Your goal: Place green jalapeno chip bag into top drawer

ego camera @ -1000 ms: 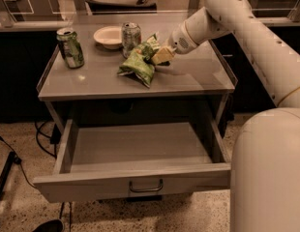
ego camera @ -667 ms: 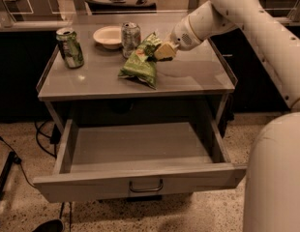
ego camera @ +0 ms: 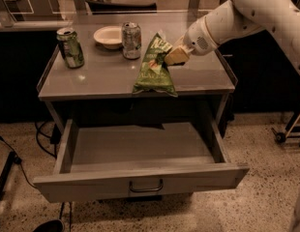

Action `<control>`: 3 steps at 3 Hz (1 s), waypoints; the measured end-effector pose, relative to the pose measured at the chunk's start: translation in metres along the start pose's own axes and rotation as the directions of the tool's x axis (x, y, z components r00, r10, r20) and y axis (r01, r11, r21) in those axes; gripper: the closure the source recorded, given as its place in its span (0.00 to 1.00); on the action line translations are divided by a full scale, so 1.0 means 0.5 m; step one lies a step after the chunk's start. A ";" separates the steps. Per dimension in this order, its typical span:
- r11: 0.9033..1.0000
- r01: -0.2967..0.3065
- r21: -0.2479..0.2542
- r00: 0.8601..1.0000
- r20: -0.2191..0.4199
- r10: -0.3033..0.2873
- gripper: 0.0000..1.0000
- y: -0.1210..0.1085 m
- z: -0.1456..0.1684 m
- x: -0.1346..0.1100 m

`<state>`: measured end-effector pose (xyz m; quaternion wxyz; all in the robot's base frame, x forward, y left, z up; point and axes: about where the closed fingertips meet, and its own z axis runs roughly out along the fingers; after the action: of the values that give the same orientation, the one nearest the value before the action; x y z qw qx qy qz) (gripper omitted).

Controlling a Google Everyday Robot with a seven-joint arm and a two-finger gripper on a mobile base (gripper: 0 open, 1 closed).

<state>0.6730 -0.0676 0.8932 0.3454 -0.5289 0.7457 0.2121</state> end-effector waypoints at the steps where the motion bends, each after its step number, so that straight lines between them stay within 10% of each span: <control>1: 1.000 0.015 -0.017 1.000 -0.019 -0.015 1.00 0.018 0.000 -0.003; 3: 0.998 0.038 -0.053 0.999 -0.015 -0.038 1.00 0.128 -0.043 0.003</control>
Offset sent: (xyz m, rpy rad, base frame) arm -0.0624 0.0032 0.0084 -0.0435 0.0154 0.0792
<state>0.6065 -0.0607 0.9031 0.3294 -0.5535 0.7324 0.2208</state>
